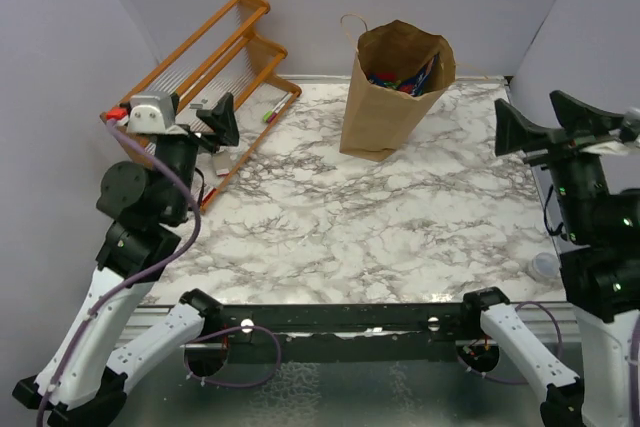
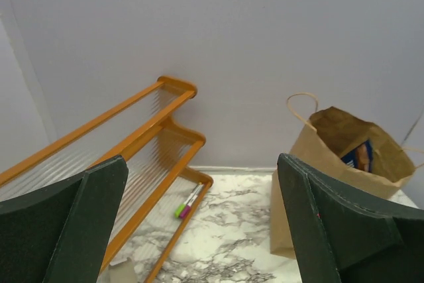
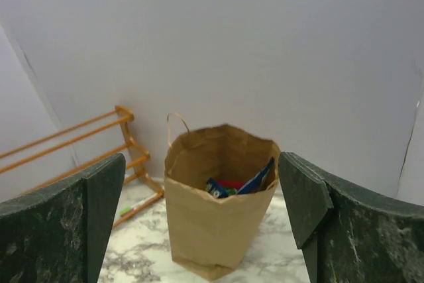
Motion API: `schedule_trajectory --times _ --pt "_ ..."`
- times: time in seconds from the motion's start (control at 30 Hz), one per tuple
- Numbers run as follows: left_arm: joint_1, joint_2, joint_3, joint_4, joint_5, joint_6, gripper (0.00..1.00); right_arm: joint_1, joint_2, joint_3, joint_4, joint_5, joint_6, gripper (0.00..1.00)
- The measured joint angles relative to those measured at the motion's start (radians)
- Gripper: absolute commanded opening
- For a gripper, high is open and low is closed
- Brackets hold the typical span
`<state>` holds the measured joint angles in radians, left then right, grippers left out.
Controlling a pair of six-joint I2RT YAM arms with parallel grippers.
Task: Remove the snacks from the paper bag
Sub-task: Adjust the paper bag at the center of the board.
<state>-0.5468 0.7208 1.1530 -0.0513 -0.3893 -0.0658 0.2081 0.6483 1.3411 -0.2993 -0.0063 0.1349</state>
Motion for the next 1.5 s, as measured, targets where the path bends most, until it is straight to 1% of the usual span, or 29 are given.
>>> schedule_trajectory --times 0.2,0.33,0.47,0.7,0.93,1.07,1.17,1.33,1.5 --pt "0.114 0.127 -0.004 0.003 0.027 -0.055 0.99 -0.003 0.142 -0.145 0.075 0.043 0.042 0.99" --pt "0.194 0.209 -0.034 0.010 0.090 -0.087 0.99 -0.010 0.251 -0.232 0.101 0.069 0.072 0.99" --pt "0.239 0.273 -0.048 0.010 0.153 -0.109 0.99 -0.017 0.363 -0.312 0.120 0.091 0.112 0.99" --pt "0.254 0.310 -0.098 0.024 0.255 -0.126 0.99 -0.027 0.487 -0.393 0.138 0.130 0.200 0.99" --pt "0.226 0.310 -0.151 0.055 0.328 -0.133 0.99 -0.048 0.557 -0.402 0.158 0.134 0.296 0.99" --pt "0.211 0.310 -0.163 0.074 0.366 -0.143 0.99 -0.097 0.581 -0.402 0.187 0.068 0.354 0.99" --pt "0.202 0.310 -0.167 0.088 0.386 -0.149 0.99 -0.158 0.602 -0.401 0.217 -0.011 0.403 0.99" --pt "0.188 0.311 -0.170 0.103 0.408 -0.154 0.99 -0.272 0.646 -0.383 0.263 -0.167 0.488 0.99" --pt "0.174 0.317 -0.170 0.114 0.425 -0.157 0.99 -0.388 0.724 -0.323 0.323 -0.342 0.581 0.99"
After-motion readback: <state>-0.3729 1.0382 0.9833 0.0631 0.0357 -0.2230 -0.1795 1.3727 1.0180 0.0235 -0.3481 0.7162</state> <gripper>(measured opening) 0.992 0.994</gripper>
